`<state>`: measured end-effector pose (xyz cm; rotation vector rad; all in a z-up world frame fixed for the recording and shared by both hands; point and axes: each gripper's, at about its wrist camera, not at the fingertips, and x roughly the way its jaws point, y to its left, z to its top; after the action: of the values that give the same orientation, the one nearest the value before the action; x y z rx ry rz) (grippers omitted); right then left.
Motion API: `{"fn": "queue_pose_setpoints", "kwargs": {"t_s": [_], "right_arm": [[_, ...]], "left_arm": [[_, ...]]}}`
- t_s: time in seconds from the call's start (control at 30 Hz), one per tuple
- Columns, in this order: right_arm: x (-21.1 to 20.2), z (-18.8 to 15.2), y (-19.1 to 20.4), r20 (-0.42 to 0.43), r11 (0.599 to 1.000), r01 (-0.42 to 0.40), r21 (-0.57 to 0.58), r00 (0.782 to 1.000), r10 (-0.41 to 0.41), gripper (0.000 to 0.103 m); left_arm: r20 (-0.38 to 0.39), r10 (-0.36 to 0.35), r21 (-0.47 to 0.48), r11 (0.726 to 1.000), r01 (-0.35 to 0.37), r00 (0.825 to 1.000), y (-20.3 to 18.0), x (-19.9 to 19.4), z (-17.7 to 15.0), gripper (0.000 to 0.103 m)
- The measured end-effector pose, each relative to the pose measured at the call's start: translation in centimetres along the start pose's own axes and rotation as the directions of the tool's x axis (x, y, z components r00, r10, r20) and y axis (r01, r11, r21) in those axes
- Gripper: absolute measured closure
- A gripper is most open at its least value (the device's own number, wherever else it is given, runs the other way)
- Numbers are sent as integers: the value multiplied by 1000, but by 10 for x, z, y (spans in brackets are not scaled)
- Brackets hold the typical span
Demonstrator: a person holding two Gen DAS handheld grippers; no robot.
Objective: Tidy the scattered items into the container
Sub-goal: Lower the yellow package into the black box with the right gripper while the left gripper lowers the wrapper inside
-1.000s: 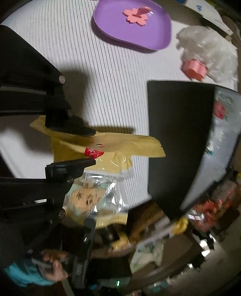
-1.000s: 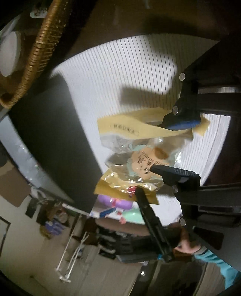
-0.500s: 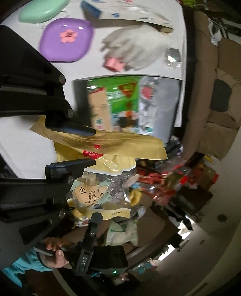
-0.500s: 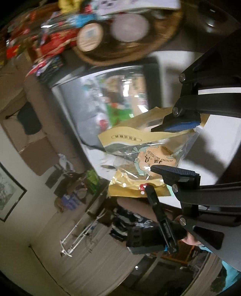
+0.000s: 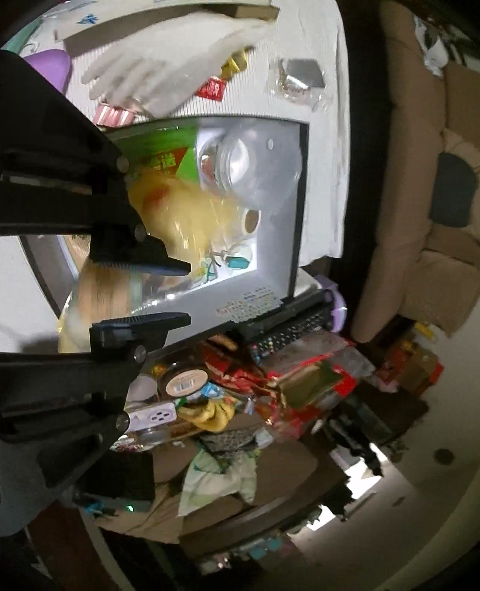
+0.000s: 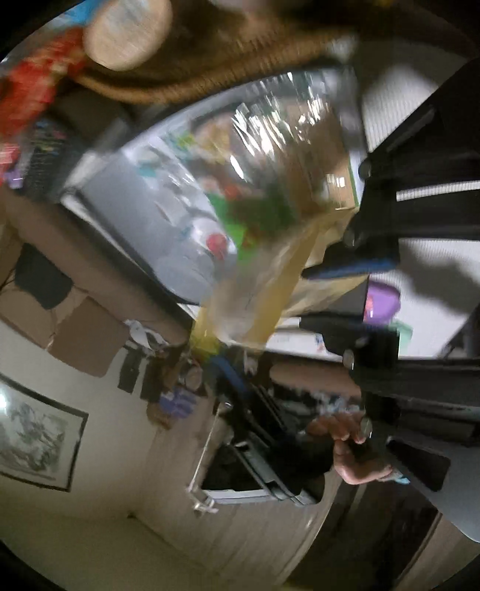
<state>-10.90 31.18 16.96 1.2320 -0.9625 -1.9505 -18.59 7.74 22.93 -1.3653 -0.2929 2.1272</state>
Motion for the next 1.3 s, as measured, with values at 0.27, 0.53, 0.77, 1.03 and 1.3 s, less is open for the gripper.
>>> {"fn": "queue_pose_setpoints", "kwargs": {"t_s": [0.27, 0.53, 0.77, 1.03, 1.3], "right_arm": [[18, 23, 16, 2, 930, 303, -209, 951, -309, 81], [80, 74, 6, -164, 835, 454, -310, 840, -517, 37], [140, 75, -30, -244, 724, 576, -379, 693, -679, 34], [152, 58, -70, -425, 860, 490, -143, 754, -500, 32], [190, 39, -41, -471, 863, 465, -195, 728, -499, 31]], "left_arm": [[-28, 158, 13, 987, -157, 987, 33, 12, -27, 85], [100, 187, 7, 982, -188, 977, 38, -23, -110, 71], [208, 131, 25, 990, -139, 969, 51, -42, -154, 59], [206, 63, -67, 996, -50, 977, 101, -50, -153, 59], [199, 72, -106, 993, -51, 977, 119, -49, -154, 59]]}}
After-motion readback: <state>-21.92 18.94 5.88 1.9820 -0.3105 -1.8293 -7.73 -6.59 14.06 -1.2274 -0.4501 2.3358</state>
